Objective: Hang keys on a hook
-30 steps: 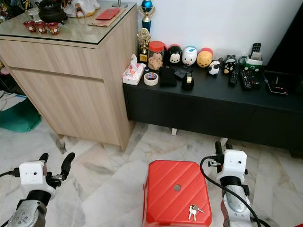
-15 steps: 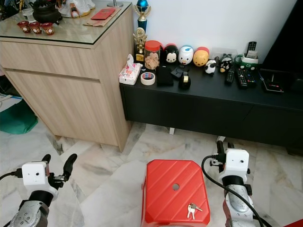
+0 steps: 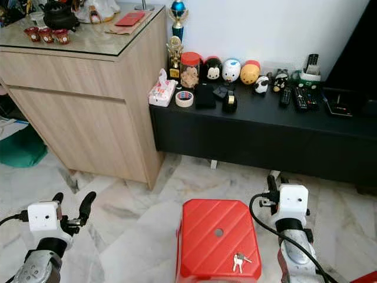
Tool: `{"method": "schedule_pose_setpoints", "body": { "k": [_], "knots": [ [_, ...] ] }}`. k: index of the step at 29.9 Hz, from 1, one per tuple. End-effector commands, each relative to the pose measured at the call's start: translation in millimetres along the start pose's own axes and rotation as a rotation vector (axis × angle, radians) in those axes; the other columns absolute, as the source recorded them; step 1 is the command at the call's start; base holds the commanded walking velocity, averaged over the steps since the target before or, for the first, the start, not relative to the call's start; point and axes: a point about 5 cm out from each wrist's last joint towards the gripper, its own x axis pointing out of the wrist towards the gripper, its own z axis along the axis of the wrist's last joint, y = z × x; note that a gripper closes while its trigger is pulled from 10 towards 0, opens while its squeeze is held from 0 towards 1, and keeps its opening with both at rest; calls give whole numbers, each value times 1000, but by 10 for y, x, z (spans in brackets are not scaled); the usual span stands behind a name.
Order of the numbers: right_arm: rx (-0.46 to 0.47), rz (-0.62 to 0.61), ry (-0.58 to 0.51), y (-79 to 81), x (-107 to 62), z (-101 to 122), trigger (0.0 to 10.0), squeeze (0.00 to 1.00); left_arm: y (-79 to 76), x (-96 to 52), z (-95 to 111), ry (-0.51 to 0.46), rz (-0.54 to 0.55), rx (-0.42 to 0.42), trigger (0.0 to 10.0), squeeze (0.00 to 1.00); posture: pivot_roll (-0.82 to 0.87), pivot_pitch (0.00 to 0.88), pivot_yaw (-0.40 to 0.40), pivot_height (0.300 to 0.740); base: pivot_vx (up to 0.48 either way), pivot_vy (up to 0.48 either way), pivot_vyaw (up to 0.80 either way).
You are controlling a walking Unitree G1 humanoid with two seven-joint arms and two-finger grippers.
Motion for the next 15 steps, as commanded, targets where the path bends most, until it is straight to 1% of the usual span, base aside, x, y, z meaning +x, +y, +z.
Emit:
{"method": "schedule_pose_setpoints", "body": {
  "k": [1,5,11,15],
  "knots": [
    [-2,28,11,65,-20,-12,10000,0,-20,-11,3,5,-2,-8,10000,0,18,60,-35,661,0,0,0],
    [-2,38,-3,94,-16,3,10000,0,-19,-15,7,7,1,-7,10000,0,30,67,-35,656,0,0,0],
    [4,58,8,144,-2,-6,10000,0,-13,-44,19,3,13,-8,10000,0,49,72,-48,656,0,0,0],
    [9,69,13,160,-2,-9,10000,0,-18,-106,7,9,22,-9,10000,0,58,76,-60,656,0,0,0]
  ]
}}
